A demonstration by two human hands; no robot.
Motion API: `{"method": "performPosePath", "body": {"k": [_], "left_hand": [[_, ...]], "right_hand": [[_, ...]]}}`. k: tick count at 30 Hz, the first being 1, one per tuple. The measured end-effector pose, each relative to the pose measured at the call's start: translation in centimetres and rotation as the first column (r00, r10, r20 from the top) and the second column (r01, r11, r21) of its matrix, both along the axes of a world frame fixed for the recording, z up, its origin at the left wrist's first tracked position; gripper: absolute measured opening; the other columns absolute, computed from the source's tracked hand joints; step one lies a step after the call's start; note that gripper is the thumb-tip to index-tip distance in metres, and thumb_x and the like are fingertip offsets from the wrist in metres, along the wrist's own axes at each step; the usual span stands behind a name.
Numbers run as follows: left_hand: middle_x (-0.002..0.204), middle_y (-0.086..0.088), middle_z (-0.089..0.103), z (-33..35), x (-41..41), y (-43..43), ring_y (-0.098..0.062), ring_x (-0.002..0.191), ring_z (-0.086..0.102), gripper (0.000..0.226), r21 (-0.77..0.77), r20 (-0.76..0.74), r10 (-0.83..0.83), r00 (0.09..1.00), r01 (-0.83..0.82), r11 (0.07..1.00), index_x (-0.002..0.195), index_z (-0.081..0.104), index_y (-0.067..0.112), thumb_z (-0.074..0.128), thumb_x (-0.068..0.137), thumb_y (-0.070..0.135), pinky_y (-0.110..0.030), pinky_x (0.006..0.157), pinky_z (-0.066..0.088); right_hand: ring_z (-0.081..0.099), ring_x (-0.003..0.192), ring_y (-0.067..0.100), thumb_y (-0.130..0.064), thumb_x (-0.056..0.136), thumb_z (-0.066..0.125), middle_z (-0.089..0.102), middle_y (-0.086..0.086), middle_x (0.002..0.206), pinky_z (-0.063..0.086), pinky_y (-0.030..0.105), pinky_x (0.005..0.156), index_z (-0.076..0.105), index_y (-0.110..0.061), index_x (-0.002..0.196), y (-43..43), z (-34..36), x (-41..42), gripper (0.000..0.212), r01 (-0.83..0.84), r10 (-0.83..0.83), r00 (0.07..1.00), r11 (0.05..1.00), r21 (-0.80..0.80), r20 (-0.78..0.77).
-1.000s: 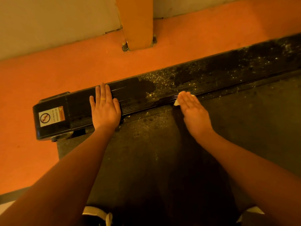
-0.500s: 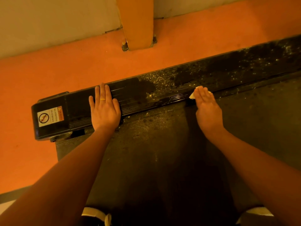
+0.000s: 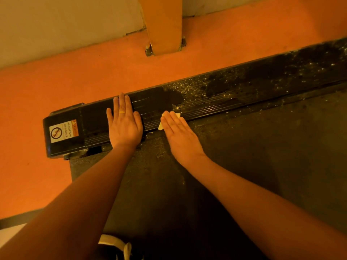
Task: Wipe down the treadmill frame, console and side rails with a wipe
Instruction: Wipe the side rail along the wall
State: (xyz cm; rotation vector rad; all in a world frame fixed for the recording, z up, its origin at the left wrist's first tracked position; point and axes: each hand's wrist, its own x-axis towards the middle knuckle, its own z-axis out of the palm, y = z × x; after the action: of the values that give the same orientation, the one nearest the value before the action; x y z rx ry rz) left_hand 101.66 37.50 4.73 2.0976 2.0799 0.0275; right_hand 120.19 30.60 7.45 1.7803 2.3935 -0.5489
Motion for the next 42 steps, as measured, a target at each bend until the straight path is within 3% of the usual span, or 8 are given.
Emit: {"method": "performPosePath", "body": {"k": [3,8,12,15,21,28,38,42], "left_hand": [[0.169,-0.006,0.003,0.0,0.0,0.0,-0.022,0.155,-0.002,0.061,-0.002,0.006,0.003,1.0,-0.003,1.0,0.161,0.008,0.012,0.015,0.106,0.039,-0.046,0.126,0.002],[0.169,-0.005,0.002,0.0,-0.1,0.0,-0.021,0.155,-0.003,0.063,-0.003,0.01,0.001,1.0,-0.001,1.0,0.161,0.008,0.013,0.012,0.105,0.041,-0.046,0.126,0.001],[0.169,-0.006,0.004,-0.1,0.0,-0.1,-0.022,0.155,-0.001,0.064,0.004,0.018,0.001,1.0,-0.001,1.0,0.161,0.01,0.013,0.012,0.104,0.041,-0.047,0.126,0.002],[0.169,-0.005,0.003,0.0,0.0,0.0,-0.022,0.155,-0.001,0.061,0.003,0.011,0.003,1.0,-0.003,1.0,0.161,0.009,0.013,0.016,0.106,0.039,-0.047,0.126,0.003],[0.169,-0.005,0.003,-0.1,-0.1,-0.1,-0.022,0.155,-0.002,0.063,0.004,0.024,0.002,1.0,-0.002,1.0,0.161,0.008,0.013,0.012,0.105,0.041,-0.047,0.126,0.002],[0.169,-0.006,0.003,-0.2,-0.1,0.0,-0.022,0.155,-0.002,0.063,0.006,0.01,0.0,1.0,0.0,1.0,0.161,0.009,0.013,0.012,0.104,0.041,-0.047,0.126,0.002],[0.169,-0.005,0.002,-0.3,-0.1,0.0,-0.021,0.155,-0.003,0.061,0.005,0.007,0.004,1.0,-0.004,1.0,0.161,0.008,0.013,0.016,0.107,0.039,-0.046,0.126,0.001],[0.169,-0.006,0.003,-0.1,0.0,-0.1,-0.021,0.155,-0.002,0.06,0.006,0.012,0.005,1.0,-0.005,1.0,0.161,0.009,0.013,0.018,0.107,0.038,-0.046,0.126,0.001]], "right_hand": [[-0.015,0.152,0.022,-0.024,0.104,0.028,-0.012,0.008,0.166,-0.004,0.041,0.125,-0.005,-0.012,0.158,-0.4,-0.6,1.8,0.064,0.094,-0.093,0.994,0.995,0.012,-0.056],[-0.009,0.153,0.022,-0.04,0.105,0.024,-0.003,0.008,0.167,-0.003,0.04,0.125,0.003,-0.011,0.159,-0.7,-0.5,4.0,0.065,0.316,-0.316,0.945,0.949,-0.005,-0.088],[-0.011,0.153,0.023,-0.045,0.105,0.024,-0.004,0.009,0.166,-0.004,0.041,0.125,0.003,-0.01,0.159,-0.6,-0.4,0.8,0.068,0.238,-0.238,0.963,0.971,-0.017,-0.129],[-0.01,0.153,0.021,-0.045,0.105,0.023,-0.003,0.007,0.167,-0.002,0.041,0.125,0.003,-0.013,0.159,-0.7,-0.8,1.5,0.067,0.213,-0.212,0.972,0.977,0.009,-0.1],[-0.006,0.153,0.022,-0.045,0.102,0.012,0.001,0.009,0.167,-0.001,0.041,0.125,0.005,-0.01,0.159,-0.6,-0.9,5.9,0.067,0.513,-0.511,0.858,0.858,0.033,-0.057],[-0.009,0.153,0.022,-0.046,0.105,0.021,-0.003,0.008,0.166,-0.001,0.041,0.125,0.003,-0.011,0.159,-0.7,-0.8,4.2,0.067,0.425,-0.423,0.9,0.905,-0.003,-0.103],[-0.006,0.154,0.022,-0.044,0.106,0.024,0.0,0.01,0.167,-0.002,0.04,0.125,0.004,-0.008,0.159,0.7,-1.3,8.5,0.067,0.704,-0.697,0.708,0.71,0.029,-0.113],[-0.007,0.153,0.024,-0.046,0.105,0.014,0.001,0.011,0.166,0.0,0.042,0.125,0.005,-0.009,0.159,-0.4,-0.4,4.4,0.066,0.594,-0.591,0.801,0.804,0.01,-0.095]]}}
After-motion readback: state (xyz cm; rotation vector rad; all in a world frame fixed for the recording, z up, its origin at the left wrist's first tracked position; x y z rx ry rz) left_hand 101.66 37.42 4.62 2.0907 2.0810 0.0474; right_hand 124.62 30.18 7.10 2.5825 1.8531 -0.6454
